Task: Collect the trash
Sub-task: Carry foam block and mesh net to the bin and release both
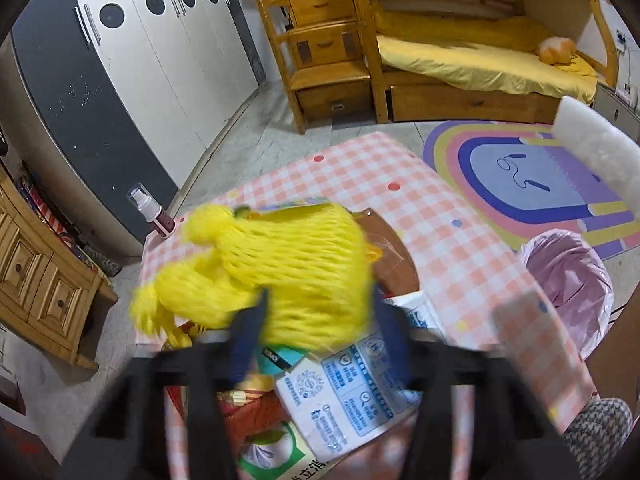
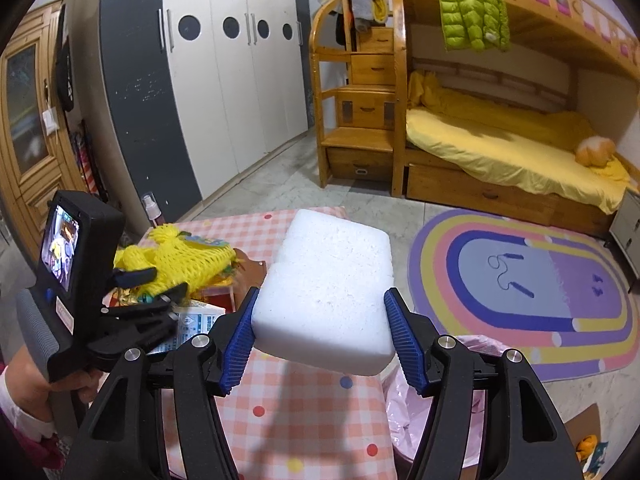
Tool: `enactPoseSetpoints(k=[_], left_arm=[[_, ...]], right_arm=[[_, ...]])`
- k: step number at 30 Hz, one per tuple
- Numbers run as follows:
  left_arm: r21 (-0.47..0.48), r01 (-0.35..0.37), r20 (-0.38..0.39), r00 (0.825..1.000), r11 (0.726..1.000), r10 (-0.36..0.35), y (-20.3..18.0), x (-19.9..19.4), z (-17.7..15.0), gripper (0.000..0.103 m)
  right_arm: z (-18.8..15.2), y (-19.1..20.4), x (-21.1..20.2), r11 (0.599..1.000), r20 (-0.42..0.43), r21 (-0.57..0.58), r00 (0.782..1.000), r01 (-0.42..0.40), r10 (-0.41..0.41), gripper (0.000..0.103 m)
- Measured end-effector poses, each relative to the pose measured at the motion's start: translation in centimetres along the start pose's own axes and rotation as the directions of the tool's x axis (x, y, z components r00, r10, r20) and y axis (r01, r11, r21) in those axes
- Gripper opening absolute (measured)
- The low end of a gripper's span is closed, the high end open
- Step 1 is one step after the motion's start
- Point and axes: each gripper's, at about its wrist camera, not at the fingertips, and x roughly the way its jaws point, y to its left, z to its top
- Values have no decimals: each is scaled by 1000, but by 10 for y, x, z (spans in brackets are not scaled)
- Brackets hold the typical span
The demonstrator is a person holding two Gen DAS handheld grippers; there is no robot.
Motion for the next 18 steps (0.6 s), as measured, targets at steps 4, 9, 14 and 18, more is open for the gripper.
enactPoseSetpoints(k=[4, 9, 14, 18], left_arm=[[-5, 27, 108, 994, 1000, -27, 22, -25, 6, 5], [-7, 76, 284, 956, 997, -71, 44, -86, 23, 4], [44, 174, 405, 897, 984, -177, 33, -144, 33, 4], [110, 264, 431, 856, 958, -285, 0, -164, 32, 4]], right_arm=[[-1, -3, -8, 1000, 22, -2, 1000, -10, 10, 62], [1, -5, -33, 1000, 84, 7, 996, -21, 20, 62], [-3, -20, -62, 1000, 137, 29, 991, 0, -3, 62], [-13, -41, -82, 997, 152, 62, 987, 36, -45, 62]])
